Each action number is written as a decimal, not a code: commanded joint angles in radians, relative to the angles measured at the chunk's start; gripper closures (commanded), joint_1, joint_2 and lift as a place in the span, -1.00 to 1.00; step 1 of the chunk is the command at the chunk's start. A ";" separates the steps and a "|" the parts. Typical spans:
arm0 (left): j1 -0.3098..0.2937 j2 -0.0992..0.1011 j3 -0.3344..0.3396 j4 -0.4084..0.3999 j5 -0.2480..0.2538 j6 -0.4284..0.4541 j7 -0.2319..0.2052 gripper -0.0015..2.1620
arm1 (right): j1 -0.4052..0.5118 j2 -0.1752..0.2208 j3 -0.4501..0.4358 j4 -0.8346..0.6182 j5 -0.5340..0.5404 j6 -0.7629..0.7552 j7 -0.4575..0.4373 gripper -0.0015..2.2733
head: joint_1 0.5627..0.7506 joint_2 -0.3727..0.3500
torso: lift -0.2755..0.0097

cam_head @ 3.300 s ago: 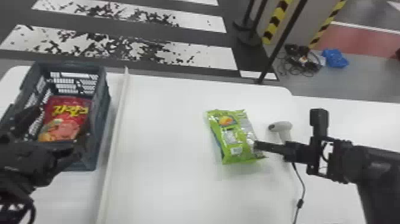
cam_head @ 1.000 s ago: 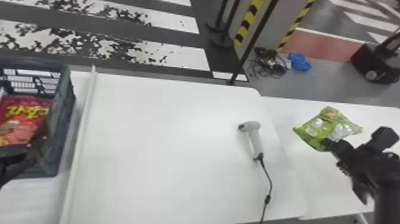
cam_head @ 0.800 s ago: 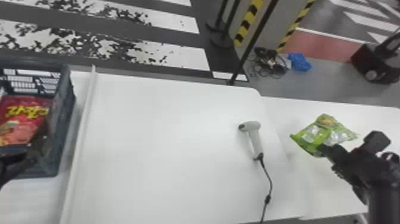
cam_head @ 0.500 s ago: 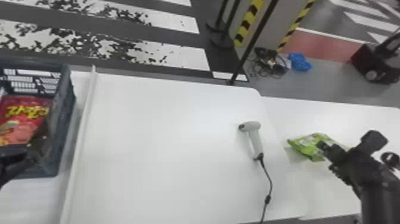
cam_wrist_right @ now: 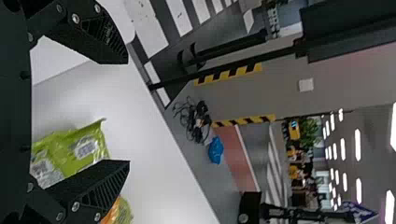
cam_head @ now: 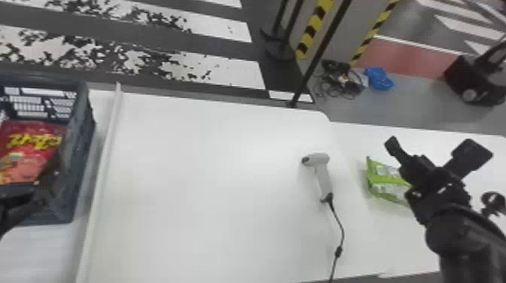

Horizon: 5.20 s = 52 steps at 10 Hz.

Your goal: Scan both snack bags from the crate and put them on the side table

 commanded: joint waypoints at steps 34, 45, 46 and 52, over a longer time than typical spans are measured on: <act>-0.897 0.301 -0.303 0.721 -0.569 0.531 -0.785 -0.97 | 0.406 0.205 0.612 -0.285 0.347 -0.595 -0.124 -0.97 | 0.41 0.04 | 0.32; -0.897 0.177 -0.156 0.879 -0.649 0.589 -0.785 0.98 | 0.343 0.174 0.645 -0.239 0.309 -0.577 -0.122 -0.96 | 0.41 0.13 | 0.32; -0.887 0.177 -0.125 0.843 -0.609 0.614 -0.790 0.98 | 0.343 0.174 0.645 -0.241 0.309 -0.577 -0.122 -0.96 | 0.41 0.15 | 0.32; -0.822 0.180 0.030 0.668 -0.463 0.746 -0.746 0.98 | 0.346 0.175 0.647 -0.241 0.310 -0.574 -0.122 -0.96 | 0.41 0.25 | 0.32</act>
